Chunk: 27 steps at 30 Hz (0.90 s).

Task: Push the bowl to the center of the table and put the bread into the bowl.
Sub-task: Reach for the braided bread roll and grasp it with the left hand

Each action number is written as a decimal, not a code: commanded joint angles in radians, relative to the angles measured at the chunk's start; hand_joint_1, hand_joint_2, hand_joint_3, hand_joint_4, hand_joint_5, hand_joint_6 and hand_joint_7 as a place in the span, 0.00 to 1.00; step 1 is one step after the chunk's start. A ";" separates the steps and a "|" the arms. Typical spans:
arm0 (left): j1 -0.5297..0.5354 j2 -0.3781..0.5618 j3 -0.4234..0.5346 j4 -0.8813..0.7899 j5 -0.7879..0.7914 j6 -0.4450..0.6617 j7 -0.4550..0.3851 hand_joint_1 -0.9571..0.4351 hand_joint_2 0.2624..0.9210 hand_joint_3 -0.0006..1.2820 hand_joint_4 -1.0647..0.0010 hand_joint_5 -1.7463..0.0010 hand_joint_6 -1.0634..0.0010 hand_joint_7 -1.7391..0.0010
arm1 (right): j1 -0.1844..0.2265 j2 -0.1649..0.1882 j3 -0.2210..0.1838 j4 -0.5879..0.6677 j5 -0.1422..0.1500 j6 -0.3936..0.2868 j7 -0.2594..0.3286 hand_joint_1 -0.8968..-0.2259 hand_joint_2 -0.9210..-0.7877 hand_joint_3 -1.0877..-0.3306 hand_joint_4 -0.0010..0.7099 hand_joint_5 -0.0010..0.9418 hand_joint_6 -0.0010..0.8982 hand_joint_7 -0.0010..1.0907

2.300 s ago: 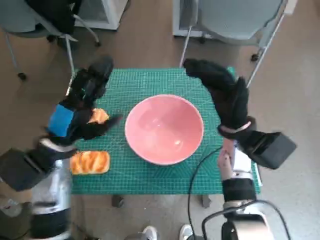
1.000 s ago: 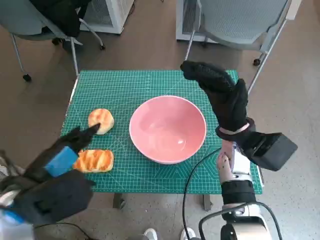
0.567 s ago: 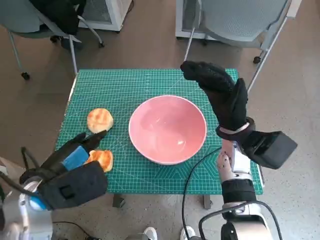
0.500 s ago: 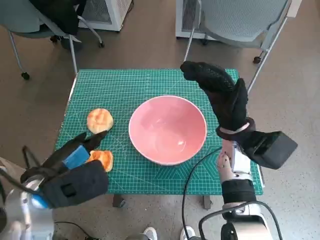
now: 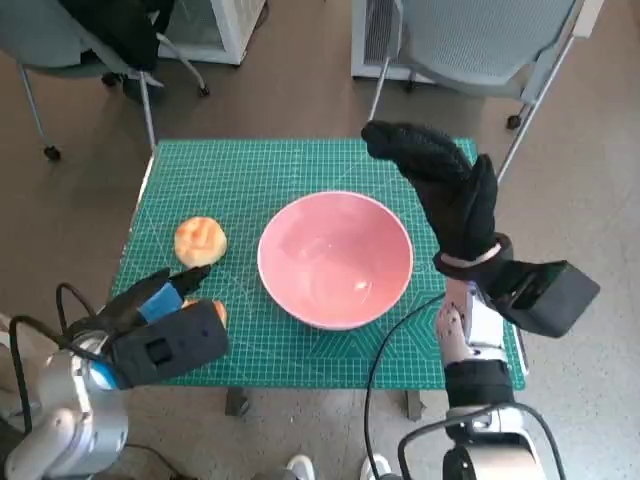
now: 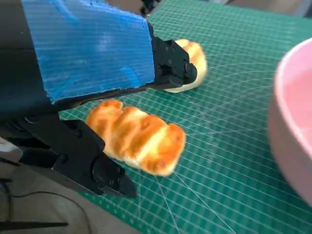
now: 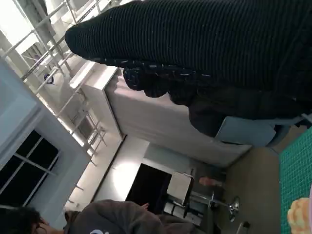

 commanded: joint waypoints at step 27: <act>-0.150 -0.131 -0.111 0.440 0.103 -0.094 -0.009 0.68 0.73 0.03 0.73 0.96 0.59 0.97 | 0.046 -0.005 -0.002 -0.046 0.006 0.058 -0.004 0.35 0.00 0.28 0.10 0.00 0.03 0.22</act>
